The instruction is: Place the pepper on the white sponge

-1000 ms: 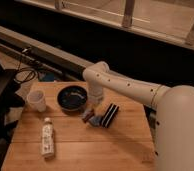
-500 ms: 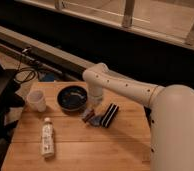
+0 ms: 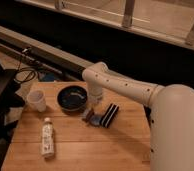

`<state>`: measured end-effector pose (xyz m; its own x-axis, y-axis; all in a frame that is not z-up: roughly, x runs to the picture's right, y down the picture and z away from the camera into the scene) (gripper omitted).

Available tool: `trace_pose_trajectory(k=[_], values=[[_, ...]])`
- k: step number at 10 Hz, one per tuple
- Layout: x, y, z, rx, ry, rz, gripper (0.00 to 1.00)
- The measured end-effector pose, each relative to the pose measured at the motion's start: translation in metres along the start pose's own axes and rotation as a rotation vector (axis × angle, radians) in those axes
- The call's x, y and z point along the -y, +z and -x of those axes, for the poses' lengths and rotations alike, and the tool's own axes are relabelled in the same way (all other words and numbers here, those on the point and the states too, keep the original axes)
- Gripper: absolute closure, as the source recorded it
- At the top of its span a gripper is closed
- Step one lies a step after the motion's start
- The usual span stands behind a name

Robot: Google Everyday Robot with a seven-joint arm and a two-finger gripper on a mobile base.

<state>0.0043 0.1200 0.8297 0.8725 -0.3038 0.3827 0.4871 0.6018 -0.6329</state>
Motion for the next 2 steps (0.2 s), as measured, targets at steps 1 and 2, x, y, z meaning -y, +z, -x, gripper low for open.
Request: trace_pose_trajectory(k=[1,2], values=[[0.0021,-0.0007,0.0027,0.000,-0.003,-0.001,0.27],[0.0049,0.0039,0.0090,-0.002,-0.008,0.006,0.39]])
